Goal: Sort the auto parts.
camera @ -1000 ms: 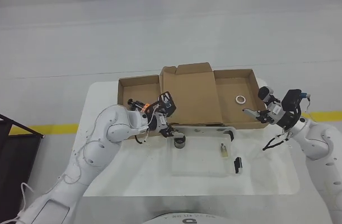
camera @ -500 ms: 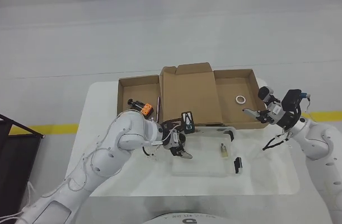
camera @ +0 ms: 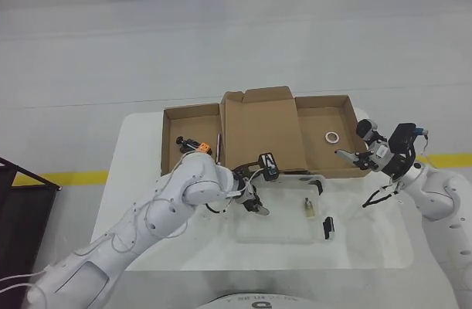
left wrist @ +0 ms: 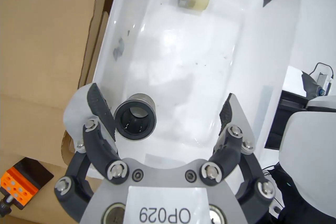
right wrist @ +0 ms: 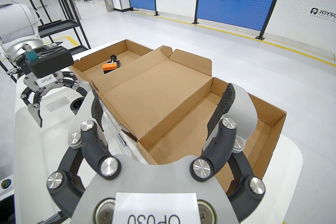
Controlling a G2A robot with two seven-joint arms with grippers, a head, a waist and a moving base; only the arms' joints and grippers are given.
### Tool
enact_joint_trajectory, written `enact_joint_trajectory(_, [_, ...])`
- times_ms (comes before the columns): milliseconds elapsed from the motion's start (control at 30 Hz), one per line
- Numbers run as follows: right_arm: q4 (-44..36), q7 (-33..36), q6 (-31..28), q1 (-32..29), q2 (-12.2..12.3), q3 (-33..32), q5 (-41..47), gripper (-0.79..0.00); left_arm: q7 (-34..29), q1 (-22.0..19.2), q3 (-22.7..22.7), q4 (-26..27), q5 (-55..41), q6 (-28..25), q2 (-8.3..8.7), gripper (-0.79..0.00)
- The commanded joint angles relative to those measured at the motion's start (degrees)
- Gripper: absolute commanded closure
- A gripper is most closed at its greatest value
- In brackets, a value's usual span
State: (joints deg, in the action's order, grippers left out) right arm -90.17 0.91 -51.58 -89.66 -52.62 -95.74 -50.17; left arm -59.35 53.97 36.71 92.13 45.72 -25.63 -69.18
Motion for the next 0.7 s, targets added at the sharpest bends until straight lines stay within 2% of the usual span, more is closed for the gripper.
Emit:
enact_joint_trajectory(0, [0.0, 0.0, 0.0, 0.0, 0.0, 0.0, 0.0, -0.785, -0.7, -0.27, -0.79, -0.4, 0.22, 1.55, -0.31, -0.785])
enact_joint_trajectory(367, [0.0, 0.0, 0.0, 0.0, 0.0, 0.0, 0.0, -0.785, -1.95, -2.14, -4.95, -3.17, 0.69, 5.35, -2.38, -0.785])
enact_joint_trajectory(667, [0.0, 0.0, 0.0, 0.0, 0.0, 0.0, 0.0, -0.785, 1.06, -2.78, -5.79, -3.56, -3.5, -4.71, -2.83, -0.785])
